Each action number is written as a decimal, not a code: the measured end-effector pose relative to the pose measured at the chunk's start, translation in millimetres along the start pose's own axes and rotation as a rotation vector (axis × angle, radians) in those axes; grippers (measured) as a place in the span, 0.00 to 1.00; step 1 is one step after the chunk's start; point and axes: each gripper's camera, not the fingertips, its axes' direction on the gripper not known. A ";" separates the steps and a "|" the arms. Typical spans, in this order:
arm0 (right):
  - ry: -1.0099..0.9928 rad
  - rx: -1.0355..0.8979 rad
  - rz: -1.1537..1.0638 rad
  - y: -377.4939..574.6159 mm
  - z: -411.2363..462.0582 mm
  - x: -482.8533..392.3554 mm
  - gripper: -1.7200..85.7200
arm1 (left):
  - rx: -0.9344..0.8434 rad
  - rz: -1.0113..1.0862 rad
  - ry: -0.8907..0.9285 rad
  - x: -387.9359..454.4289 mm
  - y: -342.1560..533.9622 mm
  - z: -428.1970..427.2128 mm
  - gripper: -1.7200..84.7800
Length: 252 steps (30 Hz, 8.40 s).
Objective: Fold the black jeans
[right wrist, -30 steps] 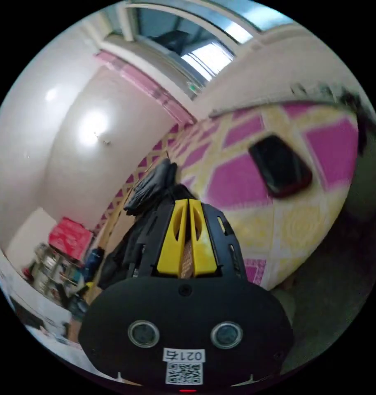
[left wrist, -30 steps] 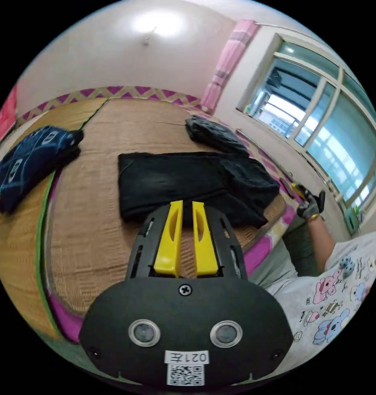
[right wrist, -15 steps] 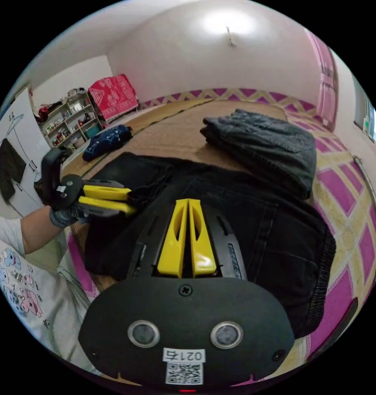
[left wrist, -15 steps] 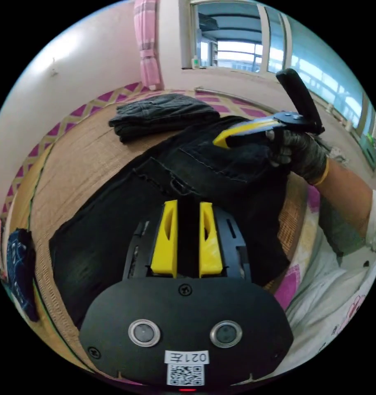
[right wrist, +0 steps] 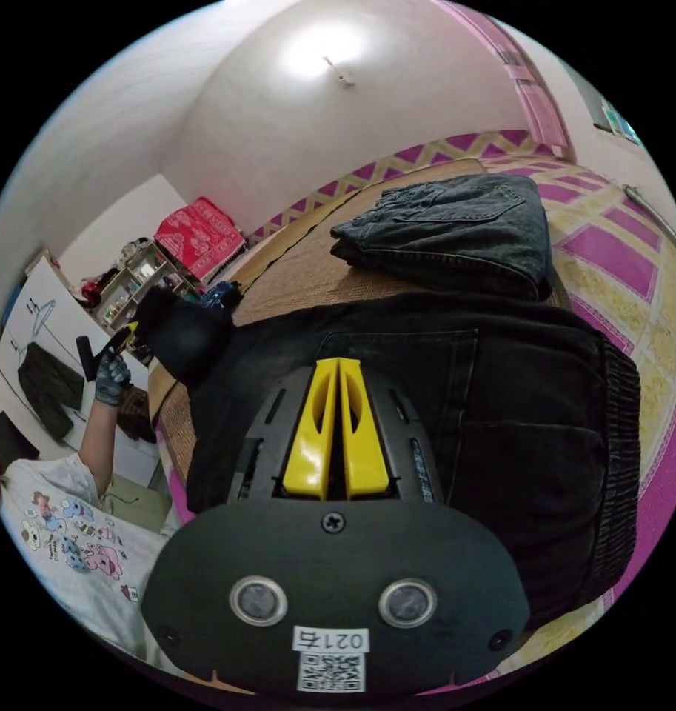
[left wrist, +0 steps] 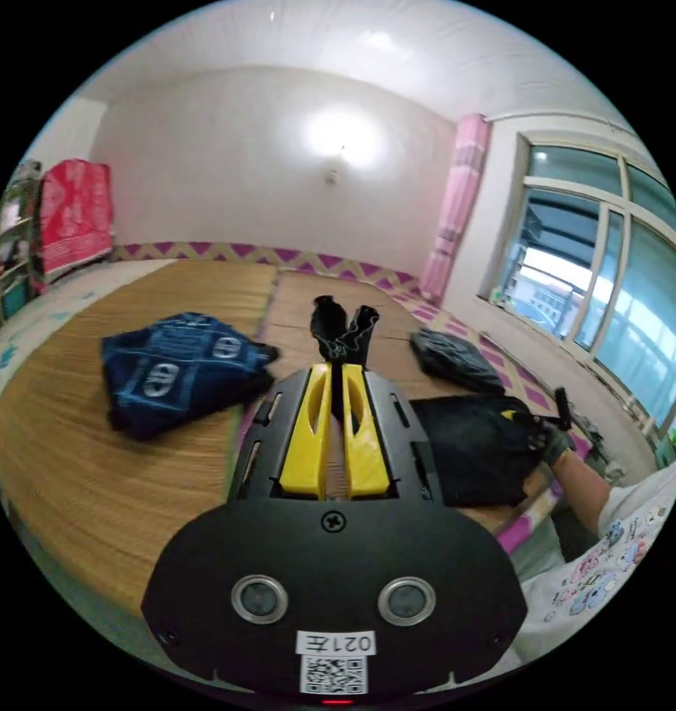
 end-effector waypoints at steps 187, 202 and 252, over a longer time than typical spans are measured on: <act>-0.125 0.016 0.521 -3.9 -96.9 126.0 0.12 | -0.461 -0.559 0.020 -238.0 -200.7 -48.4 0.02; -0.262 -0.363 -0.382 56.9 19.8 -141.9 0.12 | -0.369 -0.539 -0.111 -256.6 -150.2 -81.7 0.15; -0.192 -0.329 -0.274 151.8 39.1 -112.9 0.06 | -0.198 -0.990 0.167 -325.0 -14.9 -1.3 0.09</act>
